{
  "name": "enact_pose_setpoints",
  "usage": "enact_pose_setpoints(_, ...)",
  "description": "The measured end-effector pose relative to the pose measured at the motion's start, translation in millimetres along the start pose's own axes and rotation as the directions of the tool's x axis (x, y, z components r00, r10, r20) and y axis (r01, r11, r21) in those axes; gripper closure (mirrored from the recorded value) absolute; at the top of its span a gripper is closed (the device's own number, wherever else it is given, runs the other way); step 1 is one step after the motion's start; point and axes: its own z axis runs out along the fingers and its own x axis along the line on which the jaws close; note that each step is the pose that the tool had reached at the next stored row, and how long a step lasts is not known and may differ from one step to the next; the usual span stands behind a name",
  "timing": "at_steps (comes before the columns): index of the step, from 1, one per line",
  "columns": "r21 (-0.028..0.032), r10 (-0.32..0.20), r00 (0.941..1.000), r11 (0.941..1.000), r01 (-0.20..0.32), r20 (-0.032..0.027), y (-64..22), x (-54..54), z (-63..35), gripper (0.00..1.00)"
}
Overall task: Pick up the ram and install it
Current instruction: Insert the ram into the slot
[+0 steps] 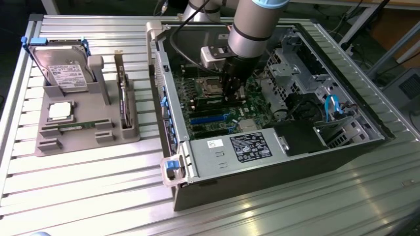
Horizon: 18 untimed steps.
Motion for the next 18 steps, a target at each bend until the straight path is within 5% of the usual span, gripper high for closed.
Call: enact_pose_setpoints(18, -0.0001, 0.0, 1.0, 1.0, 0.0, -0.0019, 2.1, -0.4, 0.2, 0.86)
